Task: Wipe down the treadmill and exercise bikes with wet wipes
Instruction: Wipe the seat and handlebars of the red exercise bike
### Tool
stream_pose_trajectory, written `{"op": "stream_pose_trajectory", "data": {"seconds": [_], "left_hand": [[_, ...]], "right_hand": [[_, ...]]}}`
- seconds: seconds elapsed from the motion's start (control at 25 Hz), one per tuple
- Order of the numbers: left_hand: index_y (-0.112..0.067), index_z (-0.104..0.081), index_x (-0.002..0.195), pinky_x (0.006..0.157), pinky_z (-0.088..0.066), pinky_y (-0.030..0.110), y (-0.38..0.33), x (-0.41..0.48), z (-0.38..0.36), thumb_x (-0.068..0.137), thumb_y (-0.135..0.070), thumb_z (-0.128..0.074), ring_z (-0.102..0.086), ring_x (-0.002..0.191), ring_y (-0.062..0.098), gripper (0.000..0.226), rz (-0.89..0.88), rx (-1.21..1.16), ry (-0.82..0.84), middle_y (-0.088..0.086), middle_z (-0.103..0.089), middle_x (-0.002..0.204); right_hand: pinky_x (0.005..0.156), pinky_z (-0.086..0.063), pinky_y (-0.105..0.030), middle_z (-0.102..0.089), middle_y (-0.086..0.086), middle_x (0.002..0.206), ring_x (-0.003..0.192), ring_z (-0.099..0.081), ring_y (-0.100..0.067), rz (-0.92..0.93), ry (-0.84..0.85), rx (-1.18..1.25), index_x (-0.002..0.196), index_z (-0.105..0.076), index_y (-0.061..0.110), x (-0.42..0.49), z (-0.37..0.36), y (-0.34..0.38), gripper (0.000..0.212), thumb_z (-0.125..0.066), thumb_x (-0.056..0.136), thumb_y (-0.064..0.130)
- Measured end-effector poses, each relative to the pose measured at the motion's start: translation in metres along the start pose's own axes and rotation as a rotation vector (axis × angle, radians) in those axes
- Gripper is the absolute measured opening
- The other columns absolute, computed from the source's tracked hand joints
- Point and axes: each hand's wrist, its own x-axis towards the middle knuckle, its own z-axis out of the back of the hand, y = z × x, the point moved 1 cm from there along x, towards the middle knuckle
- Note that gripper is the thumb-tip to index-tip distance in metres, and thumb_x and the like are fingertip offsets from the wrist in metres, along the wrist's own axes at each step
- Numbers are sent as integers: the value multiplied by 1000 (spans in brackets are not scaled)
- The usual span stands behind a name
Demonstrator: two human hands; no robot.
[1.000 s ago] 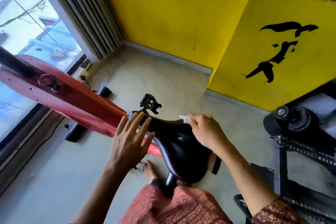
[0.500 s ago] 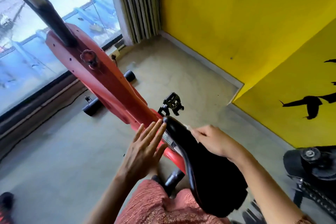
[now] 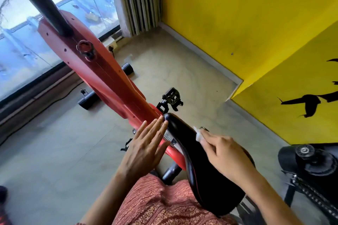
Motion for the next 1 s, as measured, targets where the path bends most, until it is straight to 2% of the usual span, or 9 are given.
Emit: {"op": "stream_pose_trajectory", "data": {"seconds": [0.08,0.12,0.24,0.44,0.56,0.68,0.84,0.92,1.0], "left_hand": [[-3,-42,138,103,-41,50,3,2,1,96,-32,-50,-46,131,27,51,-19,-7,-13,15,-47,142],[-3,-44,137,104,-40,50,4,4,1,96,-32,-50,-47,130,27,50,-32,-8,-20,15,-47,142],[-1,-49,134,104,-39,50,10,11,3,96,-32,-51,-50,128,28,49,-56,-20,-20,15,-49,140],[-3,-57,128,99,-47,46,20,24,7,94,-27,-53,-55,121,23,41,-100,-193,25,12,-57,133],[-1,-63,121,99,-46,41,36,38,7,92,-21,-56,-60,115,22,36,-235,-192,36,11,-62,127],[-2,-65,120,97,-47,34,60,59,9,92,-23,-57,-64,109,23,35,-414,-240,106,9,-64,124],[-3,-68,114,87,-51,35,89,84,15,93,-23,-57,-65,105,24,31,-613,-319,207,9,-66,121],[-3,-70,110,83,-53,36,108,92,16,94,-23,-55,-66,102,25,30,-653,-346,243,10,-68,117],[-2,-71,107,80,-54,37,125,95,14,94,-24,-53,-66,100,26,31,-649,-376,275,11,-68,115]], "right_hand": [[114,-19,-32,-48,6,143,133,-41,-12,-23,-42,-134,141,-46,18,-20,-8,-18,43,-42,101,33],[115,-20,-40,-50,1,141,134,-43,-20,-8,-111,-65,136,-52,12,-19,-14,-15,41,-44,101,32],[96,-47,-43,-69,-9,103,102,-64,-31,72,-305,171,105,-68,4,14,-39,9,37,-41,98,28],[113,-29,-31,-52,-6,138,132,-42,-19,225,-453,137,133,-53,5,-12,-62,5,43,-44,96,26],[111,-33,-38,-53,-6,137,132,-45,-21,79,-648,42,131,-56,6,-34,-75,-5,41,-42,98,26],[90,-48,-43,-71,-8,104,100,-65,-27,-180,-757,40,103,-72,7,4,-77,24,37,-41,98,26],[63,-48,-35,-65,-2,66,62,-61,-26,-237,-829,140,72,-65,15,64,-68,76,43,-36,97,34],[67,-47,-35,-68,-1,75,68,-63,-25,-228,-851,101,78,-68,15,78,-71,95,37,-40,97,31],[86,-48,-39,-71,-5,100,94,-64,-25,-173,-867,-11,97,-72,10,77,-88,108,27,-48,96,22]]}}
